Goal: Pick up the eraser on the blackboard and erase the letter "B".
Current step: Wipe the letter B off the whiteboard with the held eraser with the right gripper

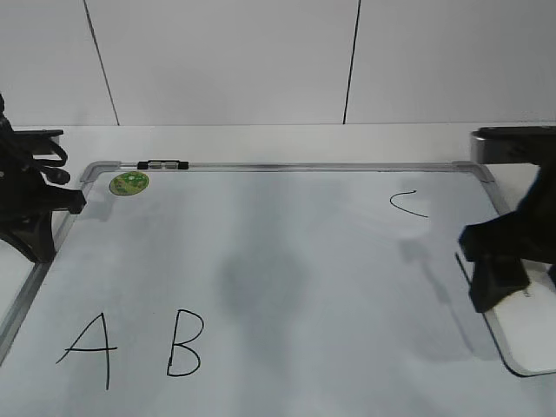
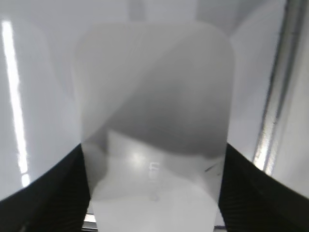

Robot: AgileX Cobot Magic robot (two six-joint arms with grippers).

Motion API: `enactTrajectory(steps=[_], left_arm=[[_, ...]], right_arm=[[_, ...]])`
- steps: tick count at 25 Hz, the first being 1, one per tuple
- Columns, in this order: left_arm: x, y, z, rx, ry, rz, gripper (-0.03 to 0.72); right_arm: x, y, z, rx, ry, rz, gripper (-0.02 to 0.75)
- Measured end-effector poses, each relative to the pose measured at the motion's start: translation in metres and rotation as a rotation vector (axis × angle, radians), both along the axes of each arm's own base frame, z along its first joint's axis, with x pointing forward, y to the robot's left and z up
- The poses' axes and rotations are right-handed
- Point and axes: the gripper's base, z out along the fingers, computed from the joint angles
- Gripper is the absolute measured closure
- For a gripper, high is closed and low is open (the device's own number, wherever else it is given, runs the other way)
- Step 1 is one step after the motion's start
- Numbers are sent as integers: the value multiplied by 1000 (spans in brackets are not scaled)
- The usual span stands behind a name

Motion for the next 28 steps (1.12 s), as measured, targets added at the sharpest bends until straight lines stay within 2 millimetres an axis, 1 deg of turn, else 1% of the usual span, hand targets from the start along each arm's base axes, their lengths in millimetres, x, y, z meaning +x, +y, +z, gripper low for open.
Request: enactTrajectory(steps=[5, 11, 16, 18, 21, 24, 28], left_arm=[[0, 0, 0, 0, 0, 0, 663], [0, 0, 0, 0, 0, 0, 663], [0, 0, 0, -2, 0, 1, 663], [0, 0, 0, -2, 0, 1, 663], [0, 0, 0, -2, 0, 1, 663], [0, 0, 0, -2, 0, 1, 663], [0, 0, 0, -2, 0, 1, 663]], right_arm=[[13, 52, 1, 8, 1, 102, 183], [32, 110, -8, 5, 20, 209, 183], [37, 163, -19, 3, 30, 314, 183], [39, 181, -23, 4, 30, 346, 183], [42, 203, -29, 10, 22, 381, 186], [43, 220, -34, 15, 15, 409, 186], [37, 240, -41, 17, 14, 456, 186]])
